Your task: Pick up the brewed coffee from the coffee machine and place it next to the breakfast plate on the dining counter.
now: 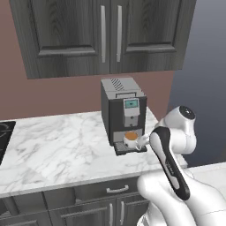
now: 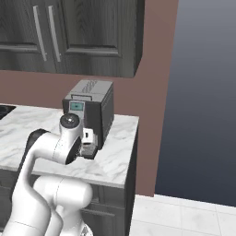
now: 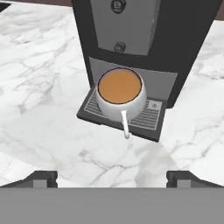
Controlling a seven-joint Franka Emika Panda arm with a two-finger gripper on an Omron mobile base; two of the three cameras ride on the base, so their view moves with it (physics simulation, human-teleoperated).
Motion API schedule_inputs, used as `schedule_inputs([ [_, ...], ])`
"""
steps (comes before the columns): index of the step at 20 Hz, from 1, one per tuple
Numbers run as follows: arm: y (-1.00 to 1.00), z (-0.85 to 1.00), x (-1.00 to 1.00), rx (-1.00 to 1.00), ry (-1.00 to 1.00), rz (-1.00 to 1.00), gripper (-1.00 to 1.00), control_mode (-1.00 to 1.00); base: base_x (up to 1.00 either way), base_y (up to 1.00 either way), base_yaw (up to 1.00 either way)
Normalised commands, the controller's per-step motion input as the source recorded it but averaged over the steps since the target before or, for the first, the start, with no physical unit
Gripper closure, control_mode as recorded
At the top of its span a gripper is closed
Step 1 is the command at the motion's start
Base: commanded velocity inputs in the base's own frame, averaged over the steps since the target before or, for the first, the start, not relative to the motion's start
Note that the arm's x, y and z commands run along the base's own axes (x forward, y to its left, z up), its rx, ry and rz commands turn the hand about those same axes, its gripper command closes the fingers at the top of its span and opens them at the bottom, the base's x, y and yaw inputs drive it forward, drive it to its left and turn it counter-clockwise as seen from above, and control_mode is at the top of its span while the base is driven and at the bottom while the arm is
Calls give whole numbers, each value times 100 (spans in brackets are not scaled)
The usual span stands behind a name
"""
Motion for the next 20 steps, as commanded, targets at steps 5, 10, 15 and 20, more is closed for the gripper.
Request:
schedule_inputs([
  [5,0,-45,13,11,9,0,-100,-100,0,0,0],
  [10,0,-31,33,9,15,0,-100,-100,0,0,0],
  [15,0,-33,36,5,10,0,-100,-100,0,0,0],
  [20,1,-49,28,0,1,0,-100,-100,0,0,0],
])
